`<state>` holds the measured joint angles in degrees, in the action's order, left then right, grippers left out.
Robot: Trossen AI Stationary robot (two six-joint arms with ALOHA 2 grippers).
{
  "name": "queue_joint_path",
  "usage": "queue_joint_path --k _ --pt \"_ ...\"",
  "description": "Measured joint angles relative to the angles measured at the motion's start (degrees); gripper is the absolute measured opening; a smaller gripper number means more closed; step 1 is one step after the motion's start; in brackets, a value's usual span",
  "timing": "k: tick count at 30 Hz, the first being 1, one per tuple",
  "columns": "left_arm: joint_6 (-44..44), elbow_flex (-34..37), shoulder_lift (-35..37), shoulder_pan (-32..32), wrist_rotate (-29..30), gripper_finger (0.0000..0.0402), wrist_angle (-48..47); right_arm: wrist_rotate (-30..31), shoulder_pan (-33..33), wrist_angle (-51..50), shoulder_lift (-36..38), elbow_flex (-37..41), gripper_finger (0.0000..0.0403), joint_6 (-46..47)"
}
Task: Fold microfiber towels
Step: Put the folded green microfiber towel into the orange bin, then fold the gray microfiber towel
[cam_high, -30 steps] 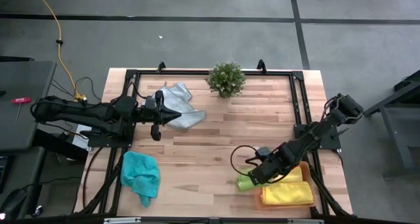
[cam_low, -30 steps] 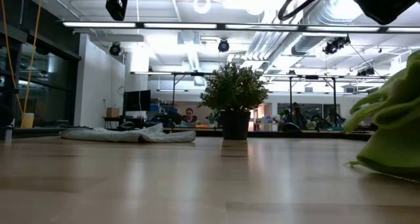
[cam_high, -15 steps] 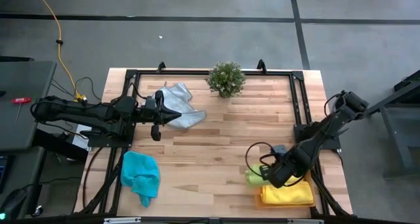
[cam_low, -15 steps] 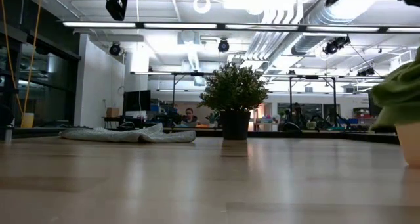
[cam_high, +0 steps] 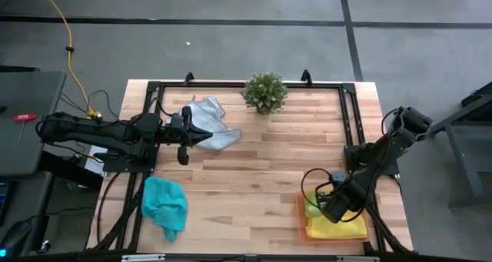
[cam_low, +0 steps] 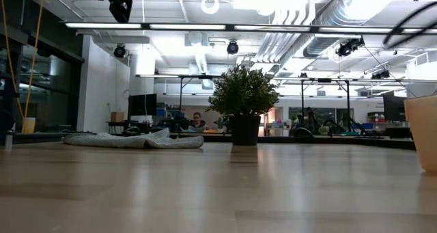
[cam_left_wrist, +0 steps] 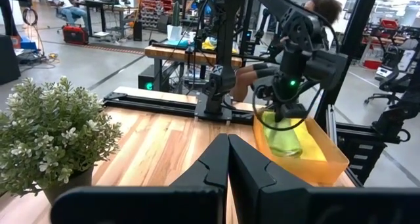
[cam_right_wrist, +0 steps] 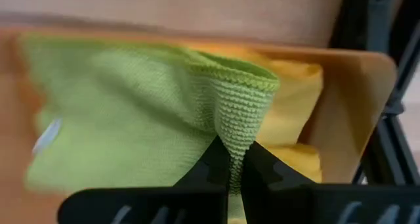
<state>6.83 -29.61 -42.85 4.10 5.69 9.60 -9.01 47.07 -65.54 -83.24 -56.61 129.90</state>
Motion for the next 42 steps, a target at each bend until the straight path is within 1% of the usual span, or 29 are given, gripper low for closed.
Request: queue_joint_path --k 2,6,15,18,23,26,30,33,36,39,40,42 --pt "0.0 0.0 0.0 0.0 0.0 0.0 0.0 -0.2 0.0 0.1 0.0 0.8 0.0 0.4" --pt "0.5 0.0 0.0 0.0 0.1 0.0 0.0 -2.7 0.2 -0.6 0.0 0.9 0.0 0.6" --pt "0.4 0.0 0.0 0.0 1.2 0.0 0.0 -11.6 2.7 -4.4 0.0 0.9 0.0 2.7" --pt "0.4 0.0 0.0 0.0 1.2 0.0 -0.3 -12.0 2.4 -4.8 0.0 0.9 0.0 2.7" --pt "0.4 0.0 0.0 0.0 1.2 0.0 -1.3 -10.2 2.0 -4.7 0.0 0.9 0.0008 3.4" --pt "0.4 0.0 0.0 0.0 1.2 0.0 -1.5 -10.3 2.1 -4.6 -0.1 0.9 0.0032 3.8" --pt "0.4 0.0 0.0 0.0 1.2 0.0 -1.7 -10.3 2.1 -5.2 -0.1 0.9 0.0089 3.9" --pt "0.4 0.0 0.0 0.0 1.2 0.0 -1.7 -10.6 2.1 -8.1 0.0 0.9 0.0139 3.3" --pt "0.5 0.0 0.0 0.0 1.2 0.0 -1.7 -11.6 2.1 -14.2 0.1 -0.8 0.0179 1.8" --pt "0.5 0.0 0.0 0.0 1.2 0.0 -1.7 -10.6 2.5 -18.9 0.1 -3.0 0.02 1.0" --pt "0.5 0.0 0.0 0.0 1.2 0.0 -1.7 -10.1 2.5 -18.9 0.3 -3.3 0.0203 -0.3" --pt "0.6 0.0 0.0 0.0 1.2 0.0 -1.7 -7.8 2.5 -15.4 0.7 -3.3 0.0205 -3.5"
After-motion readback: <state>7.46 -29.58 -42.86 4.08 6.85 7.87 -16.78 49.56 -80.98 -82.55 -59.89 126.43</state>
